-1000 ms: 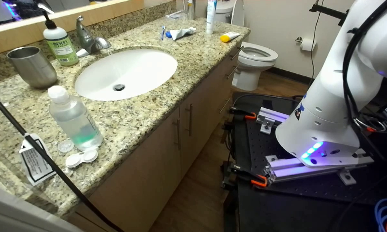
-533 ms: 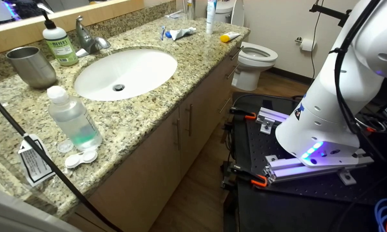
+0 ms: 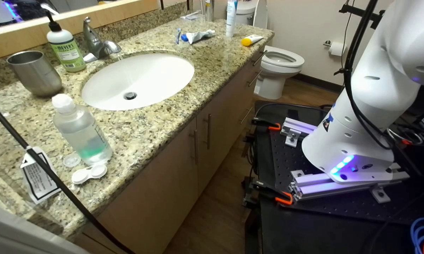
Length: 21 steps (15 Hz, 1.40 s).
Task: Wet the toothbrush with water, put it back on the counter, move the toothpaste forward then close the tap
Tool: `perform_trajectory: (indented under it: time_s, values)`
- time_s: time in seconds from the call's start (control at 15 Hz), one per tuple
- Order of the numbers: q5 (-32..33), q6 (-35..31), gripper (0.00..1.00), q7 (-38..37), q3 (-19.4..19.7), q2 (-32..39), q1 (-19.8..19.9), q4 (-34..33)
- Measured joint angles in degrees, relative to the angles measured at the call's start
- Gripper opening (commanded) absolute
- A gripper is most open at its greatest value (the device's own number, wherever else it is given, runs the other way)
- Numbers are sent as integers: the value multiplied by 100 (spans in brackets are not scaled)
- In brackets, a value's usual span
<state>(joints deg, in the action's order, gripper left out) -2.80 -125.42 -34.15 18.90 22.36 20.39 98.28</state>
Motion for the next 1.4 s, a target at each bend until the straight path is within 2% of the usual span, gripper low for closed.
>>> perform_trajectory:
  time_s: [0.13,0.4,0.53,0.73,0.93,1.4]
  values:
    - [20,-69,100,-17,24,5,-25,-3]
    - [-2,-1326,100,-637,51,440,-70,-31]
    - [-3,-1590,100,-864,173,912,-45,-241]
    - [-3,-1548,100,-1158,452,1582,54,-775]
    - [-2,-1526,100,-1214,490,1781,96,-995]
    - [-1037,-581,100,-103,-214,1773,589,-1220]
